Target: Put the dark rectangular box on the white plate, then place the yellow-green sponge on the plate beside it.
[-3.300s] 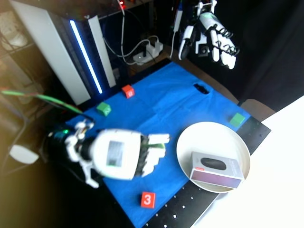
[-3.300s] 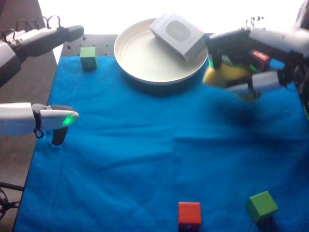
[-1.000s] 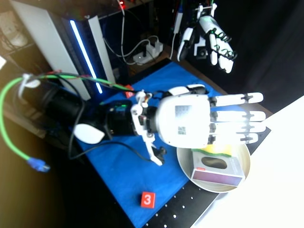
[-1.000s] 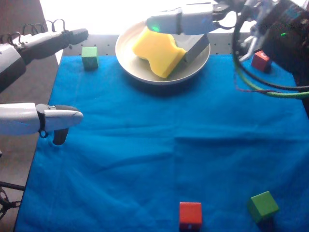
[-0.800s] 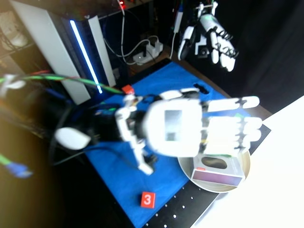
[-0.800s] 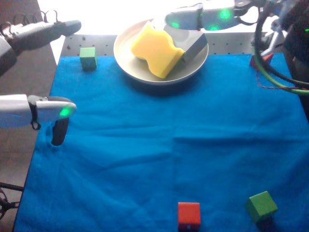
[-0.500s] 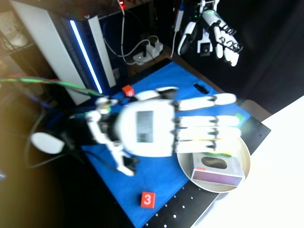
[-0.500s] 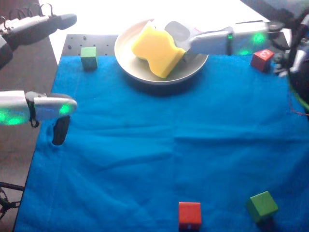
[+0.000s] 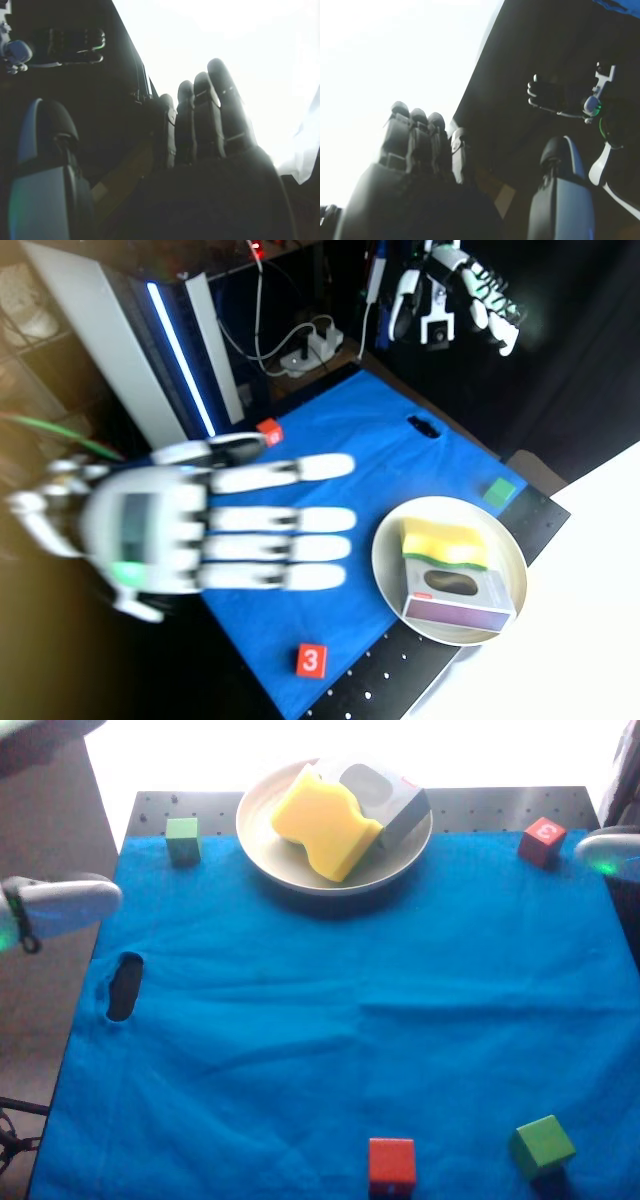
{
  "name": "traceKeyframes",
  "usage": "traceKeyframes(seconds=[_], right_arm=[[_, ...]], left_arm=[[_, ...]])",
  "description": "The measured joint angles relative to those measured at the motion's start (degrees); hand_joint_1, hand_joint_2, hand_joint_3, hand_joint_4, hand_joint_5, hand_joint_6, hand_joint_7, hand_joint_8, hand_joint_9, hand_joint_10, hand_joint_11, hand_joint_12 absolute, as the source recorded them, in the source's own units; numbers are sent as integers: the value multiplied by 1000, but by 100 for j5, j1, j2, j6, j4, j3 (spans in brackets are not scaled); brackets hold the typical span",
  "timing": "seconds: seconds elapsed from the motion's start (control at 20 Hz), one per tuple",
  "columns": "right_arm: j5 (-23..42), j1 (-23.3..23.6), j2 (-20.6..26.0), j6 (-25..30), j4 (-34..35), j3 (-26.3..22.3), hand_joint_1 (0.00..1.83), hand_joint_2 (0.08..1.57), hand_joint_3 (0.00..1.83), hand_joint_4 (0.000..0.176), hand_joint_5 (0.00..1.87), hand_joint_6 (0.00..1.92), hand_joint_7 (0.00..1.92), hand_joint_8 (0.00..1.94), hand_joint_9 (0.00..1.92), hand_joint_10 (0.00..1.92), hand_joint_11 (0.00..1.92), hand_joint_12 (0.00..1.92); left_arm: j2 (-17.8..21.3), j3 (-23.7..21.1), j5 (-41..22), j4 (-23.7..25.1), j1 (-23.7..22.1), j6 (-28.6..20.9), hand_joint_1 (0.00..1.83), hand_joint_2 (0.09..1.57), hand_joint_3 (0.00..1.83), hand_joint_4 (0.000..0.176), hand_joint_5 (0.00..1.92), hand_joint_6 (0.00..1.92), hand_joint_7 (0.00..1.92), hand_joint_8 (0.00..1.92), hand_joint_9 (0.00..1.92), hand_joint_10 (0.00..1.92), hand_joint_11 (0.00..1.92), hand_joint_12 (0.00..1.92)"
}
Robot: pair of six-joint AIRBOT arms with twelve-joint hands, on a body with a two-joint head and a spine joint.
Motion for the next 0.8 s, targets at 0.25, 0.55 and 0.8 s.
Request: traceKeyframes(seconds=[0.25, 0.55, 0.8], right_arm=[[1574, -1707, 614, -396, 925, -938, 767, 887, 0, 176, 117, 3, 88, 0, 0, 0, 0, 0], [2192, -2367, 831, -439, 1694, -1294, 723, 901, 0, 137, 108, 9, 61, 4, 0, 0, 0, 0], [2188, -2367, 817, -439, 1663, -1294, 648, 927, 10, 129, 134, 11, 77, 6, 0, 0, 0, 0]], left_arm=[[68, -138, -557, -149, 280, -2, 361, 1099, 15, 117, 123, 0, 141, 0, 154, 0, 0, 744], [92, -267, -929, -243, 518, -4, 417, 1084, 0, 143, 130, 2, 115, 2, 139, 2, 0, 702], [98, -291, -1180, -354, 586, -4, 391, 1060, 0, 133, 71, 0, 59, 0, 114, 0, 0, 671]])
